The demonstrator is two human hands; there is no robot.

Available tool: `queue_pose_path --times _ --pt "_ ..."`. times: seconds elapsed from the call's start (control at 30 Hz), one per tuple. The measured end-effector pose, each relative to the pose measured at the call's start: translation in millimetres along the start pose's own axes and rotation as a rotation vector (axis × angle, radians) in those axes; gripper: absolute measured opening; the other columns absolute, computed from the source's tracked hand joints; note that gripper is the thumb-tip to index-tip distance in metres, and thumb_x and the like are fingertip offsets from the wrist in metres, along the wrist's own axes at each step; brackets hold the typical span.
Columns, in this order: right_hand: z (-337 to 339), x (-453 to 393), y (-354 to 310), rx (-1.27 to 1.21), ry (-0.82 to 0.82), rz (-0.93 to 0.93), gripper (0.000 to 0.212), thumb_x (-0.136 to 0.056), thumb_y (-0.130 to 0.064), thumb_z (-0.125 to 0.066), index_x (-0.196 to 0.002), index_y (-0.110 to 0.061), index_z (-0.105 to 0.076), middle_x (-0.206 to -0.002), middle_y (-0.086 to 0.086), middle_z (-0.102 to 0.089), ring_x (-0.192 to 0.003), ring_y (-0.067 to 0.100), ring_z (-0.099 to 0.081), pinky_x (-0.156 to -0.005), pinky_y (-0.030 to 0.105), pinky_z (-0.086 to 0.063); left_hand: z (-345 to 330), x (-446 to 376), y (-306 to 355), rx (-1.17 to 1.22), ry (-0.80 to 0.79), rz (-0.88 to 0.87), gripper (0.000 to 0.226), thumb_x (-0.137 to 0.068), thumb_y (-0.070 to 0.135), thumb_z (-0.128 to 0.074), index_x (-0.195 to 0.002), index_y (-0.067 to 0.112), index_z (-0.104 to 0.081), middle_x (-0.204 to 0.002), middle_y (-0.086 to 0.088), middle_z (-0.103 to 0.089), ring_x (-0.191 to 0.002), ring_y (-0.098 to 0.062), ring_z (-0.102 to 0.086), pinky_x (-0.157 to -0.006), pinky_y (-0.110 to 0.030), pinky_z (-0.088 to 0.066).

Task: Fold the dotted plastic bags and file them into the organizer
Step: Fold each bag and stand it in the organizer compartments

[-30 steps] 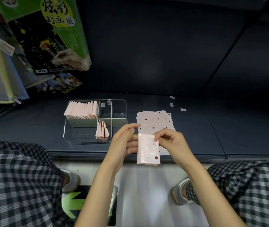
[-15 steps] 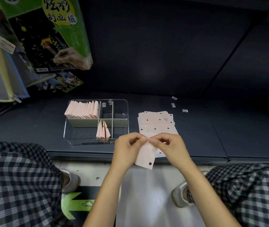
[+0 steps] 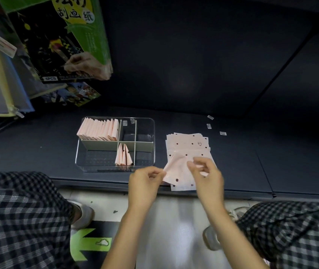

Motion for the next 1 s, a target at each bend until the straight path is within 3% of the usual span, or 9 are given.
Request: queue_pose_path --times 0.1,0.2,0.27,0.37,0.5,0.6,0.7,0.83,1.0 --pt "-44.1 12.0 -3.6 0.02 -0.191 -0.006 0.011 -0.088 -0.029 -0.062 -0.084 -0.02 -0.069 -0.076 -0.011 -0.069 -0.069 0.0 -0.062 -0.067 0.014 -0.046 5.7 5.4 12.4 -0.25 0.13 -0.17 0.005 -0.082 0.02 -0.071 -0.081 0.02 -0.075 -0.074 0.007 -0.072 -0.068 -0.011 -0.066 -0.066 -0.028 -0.052" --pt "-70.3 8.2 -4.6 0.061 -0.24 -0.049 0.018 -0.089 -0.031 -0.061 -0.081 -0.016 -0.07 -0.074 -0.006 -0.071 -0.072 0.006 -0.066 -0.073 0.025 -0.052 4.7 5.7 16.7 -0.345 0.163 -0.249 0.004 -0.082 0.02 -0.07 -0.083 0.023 -0.073 -0.082 0.009 -0.069 -0.073 -0.014 -0.061 -0.059 -0.027 -0.045" --pt "-80.2 -1.9 -4.4 0.095 -0.24 -0.058 0.018 -0.09 -0.022 -0.06 -0.076 -0.014 -0.068 -0.071 -0.005 -0.07 -0.072 0.012 -0.065 -0.074 0.032 -0.052 6.5 -3.0 9.1 -0.281 0.117 -0.224 0.006 -0.084 0.022 -0.068 -0.087 0.025 -0.072 -0.087 0.013 -0.065 -0.081 -0.009 -0.057 -0.064 -0.027 -0.045" --pt "-92.4 -19.3 -1.8 0.127 -0.256 -0.078 0.018 -0.09 -0.017 -0.058 -0.074 -0.018 -0.066 -0.068 -0.005 -0.065 -0.072 0.019 -0.063 -0.072 0.031 -0.051 19.8 -24.2 -10.2 -0.07 0.11 -0.119 0.011 -0.088 0.022 -0.063 -0.091 0.027 -0.072 -0.093 0.013 -0.064 -0.092 -0.01 -0.056 -0.076 -0.027 -0.047" --pt "-113.5 -41.6 7.2 0.076 -0.333 -0.155 0.018 -0.09 -0.017 -0.059 -0.075 -0.015 -0.068 -0.072 0.003 -0.068 -0.073 0.02 -0.063 -0.078 0.04 -0.056 50.1 -62.6 -40.8 -0.394 0.301 0.029 0.02 -0.092 0.024 -0.055 -0.103 0.028 -0.071 -0.11 -0.001 -0.055 -0.104 -0.02 -0.041 -0.088 -0.031 -0.037" --pt "-132.7 -53.4 13.9 -0.02 -0.407 -0.239 0.015 -0.091 -0.015 -0.06 -0.079 -0.011 -0.069 -0.077 0.008 -0.068 -0.071 0.017 -0.06 -0.069 0.031 -0.056 54.6 -89.7 -58.0 -0.624 0.263 0.082 0.026 -0.094 0.039 -0.049 -0.108 0.029 -0.069 -0.115 -0.006 -0.048 -0.107 -0.026 -0.037 -0.09 -0.038 -0.031" --pt "-152.1 -61.7 15.6 -0.035 -0.492 -0.262 0.016 -0.09 -0.016 -0.06 -0.079 -0.013 -0.07 -0.068 -0.001 -0.065 -0.062 0.007 -0.055 -0.061 0.019 -0.048 51.5 -103.4 -76.0 -0.782 0.2 0.102 0.039 -0.095 0.05 -0.038 -0.112 0.03 -0.066 -0.117 -0.005 -0.043 -0.108 -0.025 -0.035 -0.09 -0.039 -0.03" --pt "-177.8 -66.9 15.0 0.087 -0.557 -0.217 0.018 -0.088 -0.015 -0.061 -0.072 -0.018 -0.068 -0.057 -0.004 -0.059 -0.054 0.008 -0.051 -0.057 0.02 -0.045 65.7 -102.2 -94.6 -0.749 0.317 0.139 0.033 -0.095 0.047 -0.042 -0.107 0.029 -0.067 -0.122 -0.006 -0.042 -0.106 -0.025 -0.033 -0.086 -0.038 -0.026" --pt "-209.3 -72.5 5.3 0.537 -0.509 0.012 0.022 -0.084 -0.019 -0.057 -0.07 -0.006 -0.067 -0.063 0.012 -0.065 -0.064 0.023 -0.059 -0.065 0.03 -0.048 72.6 -100.6 -98.6 -0.662 0.387 0.136 0.023 -0.093 0.038 -0.051 -0.102 0.027 -0.069 -0.124 -0.006 -0.043 -0.107 -0.025 -0.034 -0.084 -0.037 -0.022"
Point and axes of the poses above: each hand's wrist, its own x-axis away from the middle knuckle, its own z-axis out of the back of the hand, y = z × x, the point moved 8 cm from there along -x, towards the middle knuckle
